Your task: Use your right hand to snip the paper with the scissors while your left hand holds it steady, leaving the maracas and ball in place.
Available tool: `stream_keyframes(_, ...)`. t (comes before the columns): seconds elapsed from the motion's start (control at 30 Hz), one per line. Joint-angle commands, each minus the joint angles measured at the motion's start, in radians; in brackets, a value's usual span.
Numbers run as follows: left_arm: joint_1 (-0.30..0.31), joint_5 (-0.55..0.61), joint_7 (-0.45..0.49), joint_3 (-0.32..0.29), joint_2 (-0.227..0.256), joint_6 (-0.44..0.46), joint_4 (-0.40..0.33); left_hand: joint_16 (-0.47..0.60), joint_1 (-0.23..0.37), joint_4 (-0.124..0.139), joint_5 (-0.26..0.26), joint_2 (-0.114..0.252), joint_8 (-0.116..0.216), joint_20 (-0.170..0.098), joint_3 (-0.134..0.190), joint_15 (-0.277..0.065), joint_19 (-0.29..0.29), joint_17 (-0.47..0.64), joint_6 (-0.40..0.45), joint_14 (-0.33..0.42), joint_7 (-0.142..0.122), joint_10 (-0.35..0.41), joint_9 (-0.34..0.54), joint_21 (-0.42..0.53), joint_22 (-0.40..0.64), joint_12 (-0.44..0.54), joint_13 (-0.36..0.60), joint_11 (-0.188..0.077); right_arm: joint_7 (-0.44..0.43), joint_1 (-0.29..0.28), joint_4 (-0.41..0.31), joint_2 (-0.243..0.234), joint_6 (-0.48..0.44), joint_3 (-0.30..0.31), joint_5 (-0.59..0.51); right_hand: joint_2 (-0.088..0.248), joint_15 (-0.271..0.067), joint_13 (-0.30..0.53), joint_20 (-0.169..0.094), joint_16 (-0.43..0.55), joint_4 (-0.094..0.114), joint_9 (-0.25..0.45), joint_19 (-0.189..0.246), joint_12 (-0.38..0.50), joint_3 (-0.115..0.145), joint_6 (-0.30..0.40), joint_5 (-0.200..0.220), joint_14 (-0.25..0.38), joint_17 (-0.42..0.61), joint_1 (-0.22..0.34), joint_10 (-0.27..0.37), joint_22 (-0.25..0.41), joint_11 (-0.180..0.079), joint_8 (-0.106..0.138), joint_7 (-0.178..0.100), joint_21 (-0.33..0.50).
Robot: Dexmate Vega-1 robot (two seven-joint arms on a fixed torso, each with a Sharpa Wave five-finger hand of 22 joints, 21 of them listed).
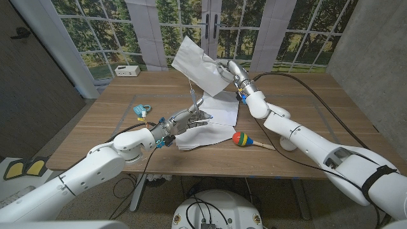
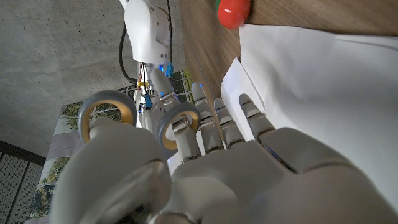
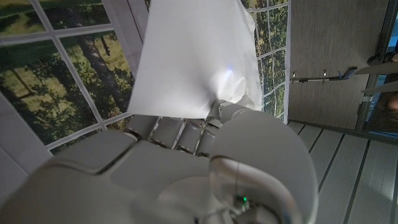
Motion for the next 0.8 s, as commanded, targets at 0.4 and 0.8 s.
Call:
stream_keyframes(0.4,0.000,0.057,0.038,0.000,0.009,-0.004,-0.020,-0.003,0.003,0.006,0.003,0.006,0.005,0.000,-0.001,-0.049,0.008,0.000,-0.010,0.009,0.011,0.142,0.005,-0.003,0.002,-0.004,0.004,-0.139,-0.181,-0.008,-0.127,-0.065,-0.182,-0.056,-0.288,-0.003,-0.068,0.030,-0.111,0.014,-0.001,0.002,0.002,0.021,0.006,0.013,0.005,0.014,0.037,-0.003,-0.002,0.001,-0.007,-0.013,-0.002,0.038)
stream_keyframes(0.8,0.001,0.062,0.049,-0.005,0.016,0.012,-0.028,-0.002,0.000,0.007,0.002,0.002,0.003,0.003,-0.004,-0.045,0.010,0.000,-0.009,0.012,0.013,0.146,0.003,-0.003,0.002,-0.003,0.005,-0.133,-0.234,0.010,-0.167,-0.084,-0.314,-0.105,-0.445,-0.006,-0.067,0.047,-0.113,0.020,-0.004,0.010,-0.005,0.029,0.006,0.018,0.005,0.021,0.063,-0.003,-0.009,0.000,-0.013,-0.015,-0.007,0.057)
